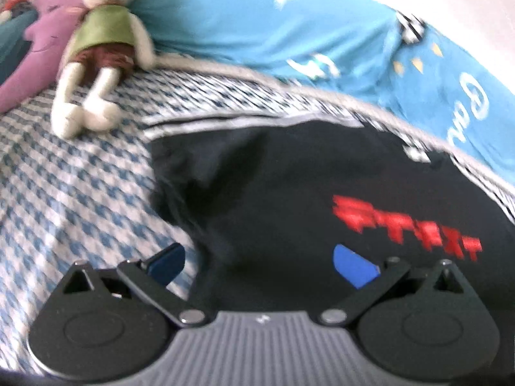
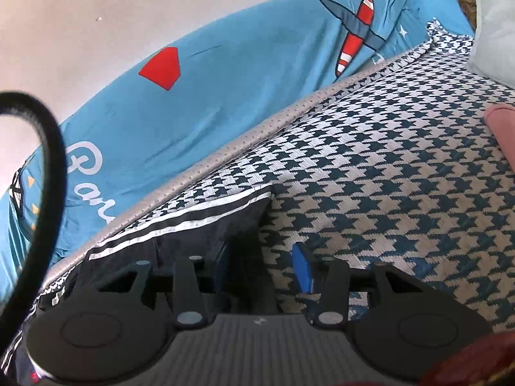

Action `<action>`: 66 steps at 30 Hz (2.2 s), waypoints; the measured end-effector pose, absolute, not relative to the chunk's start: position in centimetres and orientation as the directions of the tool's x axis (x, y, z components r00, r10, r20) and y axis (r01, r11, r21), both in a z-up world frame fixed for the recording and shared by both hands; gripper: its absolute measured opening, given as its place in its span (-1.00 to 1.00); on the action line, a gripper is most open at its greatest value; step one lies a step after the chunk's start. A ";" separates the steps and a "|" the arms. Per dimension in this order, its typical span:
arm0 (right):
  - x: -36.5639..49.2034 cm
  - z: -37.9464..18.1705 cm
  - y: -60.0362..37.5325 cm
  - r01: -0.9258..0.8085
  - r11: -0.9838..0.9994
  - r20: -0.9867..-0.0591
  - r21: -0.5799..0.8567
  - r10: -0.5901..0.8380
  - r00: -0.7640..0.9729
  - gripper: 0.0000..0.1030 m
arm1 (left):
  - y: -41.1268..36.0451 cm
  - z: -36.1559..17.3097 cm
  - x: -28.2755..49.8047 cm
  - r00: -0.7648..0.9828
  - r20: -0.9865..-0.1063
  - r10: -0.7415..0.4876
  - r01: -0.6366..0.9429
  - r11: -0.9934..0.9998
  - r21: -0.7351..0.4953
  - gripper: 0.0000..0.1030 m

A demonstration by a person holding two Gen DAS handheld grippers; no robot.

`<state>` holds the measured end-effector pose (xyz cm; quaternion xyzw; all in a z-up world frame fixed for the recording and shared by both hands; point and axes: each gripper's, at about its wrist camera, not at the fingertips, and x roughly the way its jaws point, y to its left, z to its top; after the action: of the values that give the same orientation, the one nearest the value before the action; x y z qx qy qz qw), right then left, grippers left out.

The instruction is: Fold clothes

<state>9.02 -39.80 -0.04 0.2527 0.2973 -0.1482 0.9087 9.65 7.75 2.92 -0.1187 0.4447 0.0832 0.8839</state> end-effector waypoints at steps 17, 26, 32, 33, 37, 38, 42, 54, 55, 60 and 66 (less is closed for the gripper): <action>9.6 0.2 -38.6 0.464 0.829 -0.643 0.312 -0.175 0.745 -0.45 | 17.9 2.2 13.1 0.578 -0.813 0.074 -0.462 0.851 -0.251 0.99; 9.6 0.2 -38.7 0.462 0.827 -0.644 0.321 -0.167 0.747 -0.49 | 16.7 0.6 15.7 0.554 -0.827 0.096 -0.446 0.873 -0.198 0.83; 9.6 0.3 -38.9 0.463 0.823 -0.647 0.329 -0.161 0.745 -0.51 | 16.1 0.3 16.4 0.527 -0.820 0.222 -0.473 0.879 -0.067 0.27; 9.6 0.3 -38.9 0.463 0.823 -0.647 0.329 -0.161 0.745 -0.51 | 16.4 0.4 16.4 0.530 -0.819 0.218 -0.483 0.872 -0.081 0.24; 9.7 0.3 -38.8 0.464 0.825 -0.650 0.324 -0.162 0.742 -0.51 | 18.5 0.8 16.2 0.581 -0.809 0.082 -0.484 0.834 -0.263 0.31; 9.7 0.3 -38.8 0.465 0.824 -0.651 0.323 -0.163 0.741 -0.51 | 18.9 0.9 16.2 0.591 -0.805 0.056 -0.477 0.828 -0.294 0.34; 9.7 0.2 -38.6 0.468 0.824 -0.654 0.318 -0.167 0.738 -0.51 | 19.0 0.6 16.6 0.588 -0.807 0.059 -0.466 0.840 -0.279 0.38; 9.7 0.1 -38.6 0.470 0.828 -0.656 0.307 -0.174 0.734 -0.51 | 17.1 0.3 17.4 0.614 -0.776 0.143 -0.418 0.893 -0.166 -0.66; 9.7 0.2 -38.5 0.471 0.828 -0.656 0.305 -0.175 0.734 -0.51 | 16.8 0.3 17.4 0.619 -0.771 0.149 -0.409 0.899 -0.154 -0.70; 9.8 0.2 -38.6 0.472 0.826 -0.657 0.308 -0.174 0.734 -0.51 | 14.3 2.1 17.2 0.675 -0.679 0.289 -0.385 0.923 0.010 -0.83; 9.8 0.3 -38.7 0.472 0.824 -0.660 0.313 -0.169 0.732 -0.51 | 12.5 2.3 17.9 0.677 -0.626 0.386 -0.361 0.916 0.174 -0.82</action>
<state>9.82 -38.69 0.34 0.2369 0.3197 -0.1781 0.9000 17.87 12.50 2.29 0.0179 0.3460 0.2041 0.9156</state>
